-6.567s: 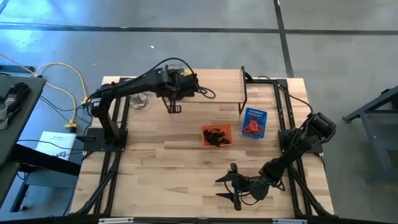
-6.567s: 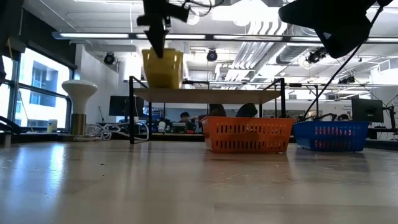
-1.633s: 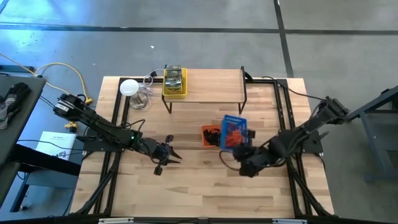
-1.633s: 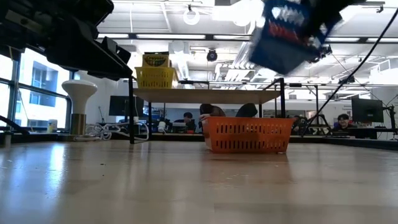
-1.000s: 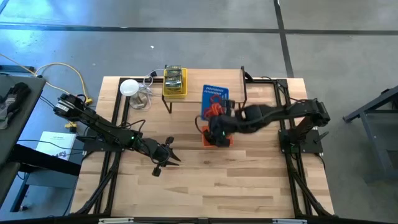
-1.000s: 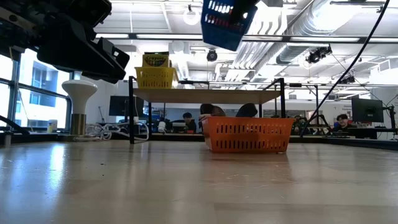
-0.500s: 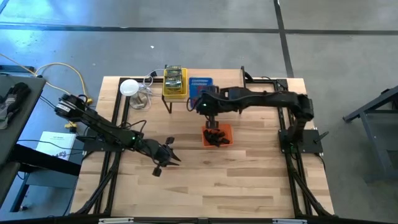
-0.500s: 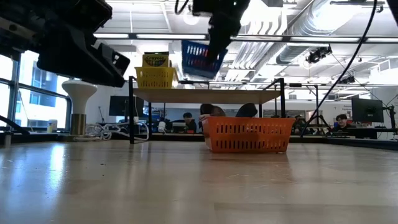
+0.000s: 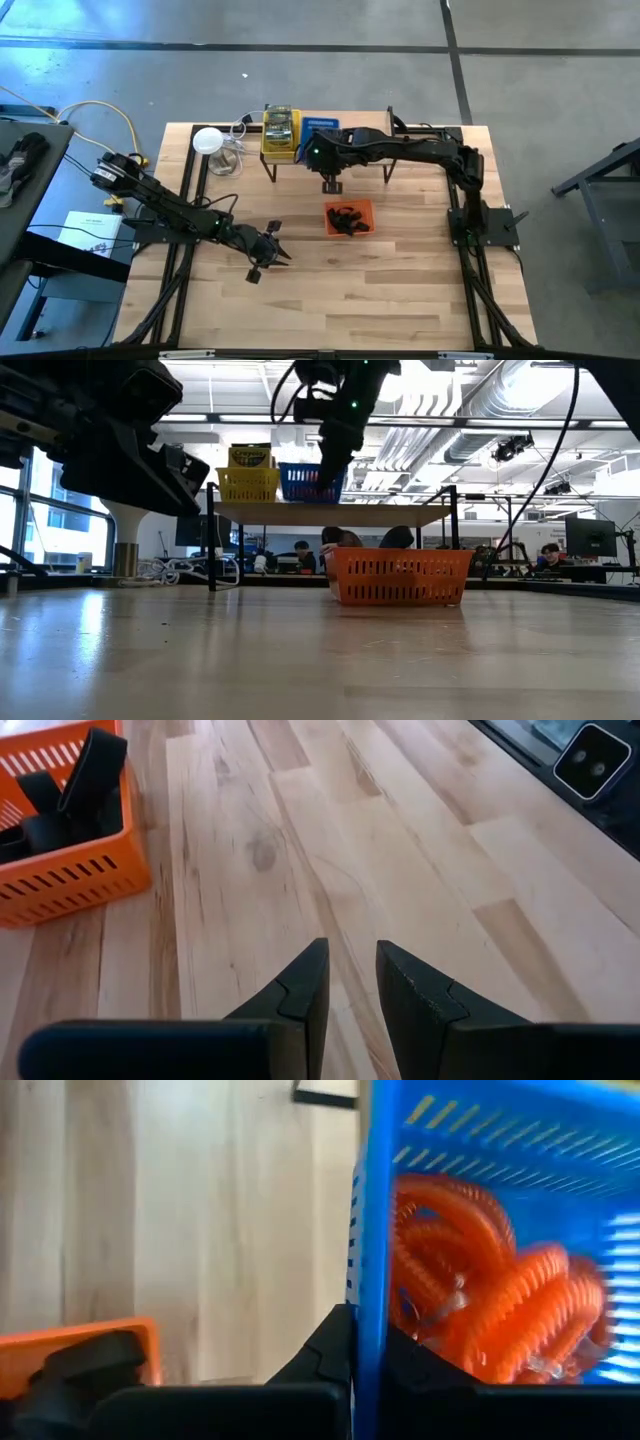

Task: Pick & Place Office Desk Supplies
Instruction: Put the blue bin with spring keychains on the shelf

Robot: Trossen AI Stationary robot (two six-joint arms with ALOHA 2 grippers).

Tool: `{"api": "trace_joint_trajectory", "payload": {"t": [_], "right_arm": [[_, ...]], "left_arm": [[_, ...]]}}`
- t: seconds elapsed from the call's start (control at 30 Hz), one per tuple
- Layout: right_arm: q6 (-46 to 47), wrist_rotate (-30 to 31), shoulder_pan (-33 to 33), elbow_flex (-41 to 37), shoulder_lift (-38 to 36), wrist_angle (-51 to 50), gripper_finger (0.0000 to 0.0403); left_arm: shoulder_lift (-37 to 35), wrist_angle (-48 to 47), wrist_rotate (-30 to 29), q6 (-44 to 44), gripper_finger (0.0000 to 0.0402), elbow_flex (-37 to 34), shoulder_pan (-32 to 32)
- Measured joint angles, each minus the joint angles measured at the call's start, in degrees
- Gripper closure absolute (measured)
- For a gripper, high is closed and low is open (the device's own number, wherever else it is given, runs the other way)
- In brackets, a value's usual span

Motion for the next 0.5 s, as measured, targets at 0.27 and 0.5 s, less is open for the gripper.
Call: {"api": "trace_joint_trajectory", "payload": {"t": [0.27, 0.5], "right_arm": [[-0.16, 6.63, -0.48, 0.01, 0.02, 1.49, 0.0401], [-2.95, 8.15, -0.42, 0.01, 0.02, 1.54, 0.0391]], "left_arm": [[0.0, -0.21, 0.02, -0.11, 0.0322, -0.35, 0.0], [0.0, -0.24, 0.04, -0.39, 0.0322, -0.49, 0.0]]}}
